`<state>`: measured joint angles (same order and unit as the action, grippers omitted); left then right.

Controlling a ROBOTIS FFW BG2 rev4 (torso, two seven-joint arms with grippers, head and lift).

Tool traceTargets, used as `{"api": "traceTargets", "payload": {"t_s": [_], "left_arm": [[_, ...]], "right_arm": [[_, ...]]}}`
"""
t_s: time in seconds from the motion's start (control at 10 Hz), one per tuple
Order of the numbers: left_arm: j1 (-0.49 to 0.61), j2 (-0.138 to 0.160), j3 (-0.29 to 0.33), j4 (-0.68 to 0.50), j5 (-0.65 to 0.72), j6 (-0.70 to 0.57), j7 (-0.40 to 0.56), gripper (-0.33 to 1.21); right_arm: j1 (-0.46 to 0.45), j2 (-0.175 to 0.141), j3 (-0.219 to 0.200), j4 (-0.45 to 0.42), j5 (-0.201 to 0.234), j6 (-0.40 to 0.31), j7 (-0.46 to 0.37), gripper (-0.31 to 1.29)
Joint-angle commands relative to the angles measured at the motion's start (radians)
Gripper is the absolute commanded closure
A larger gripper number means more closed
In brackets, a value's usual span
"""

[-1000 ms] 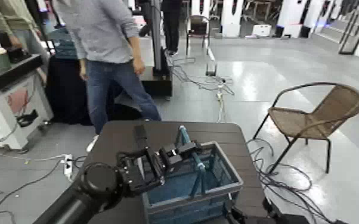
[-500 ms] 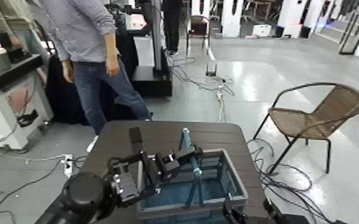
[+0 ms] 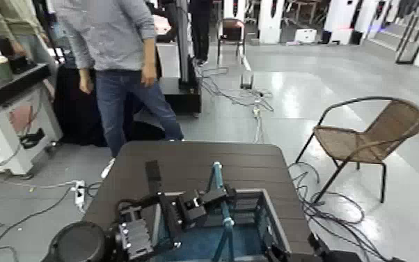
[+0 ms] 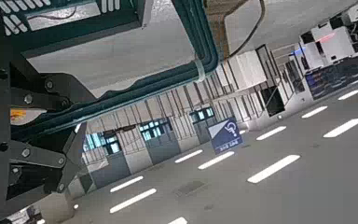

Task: Grasp the handle of the crate.

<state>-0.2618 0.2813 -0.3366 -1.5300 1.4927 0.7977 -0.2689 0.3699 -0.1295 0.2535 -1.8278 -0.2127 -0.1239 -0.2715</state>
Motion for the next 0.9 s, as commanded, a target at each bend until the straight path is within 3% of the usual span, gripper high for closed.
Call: {"api": "traceTargets", "payload": {"t_s": [0.1, 0.5, 0.9], "left_arm": [[0.05, 0.003, 0.031, -0.048, 0.008, 0.041, 0.0, 1.2], [0.087, -0.01, 0.074, -0.082, 0.032, 0.067, 0.0, 1.2], [0.087, -0.011, 0.07, -0.079, 0.043, 0.067, -0.006, 1.2]], "right_arm": [[0.001, 0.002, 0.0, -0.001, 0.001, 0.003, -0.002, 0.16], [0.001, 0.004, 0.0, -0.002, 0.004, 0.009, -0.002, 0.16], [0.0, 0.002, 0.0, -0.002, 0.004, 0.013, -0.002, 0.16]]}}
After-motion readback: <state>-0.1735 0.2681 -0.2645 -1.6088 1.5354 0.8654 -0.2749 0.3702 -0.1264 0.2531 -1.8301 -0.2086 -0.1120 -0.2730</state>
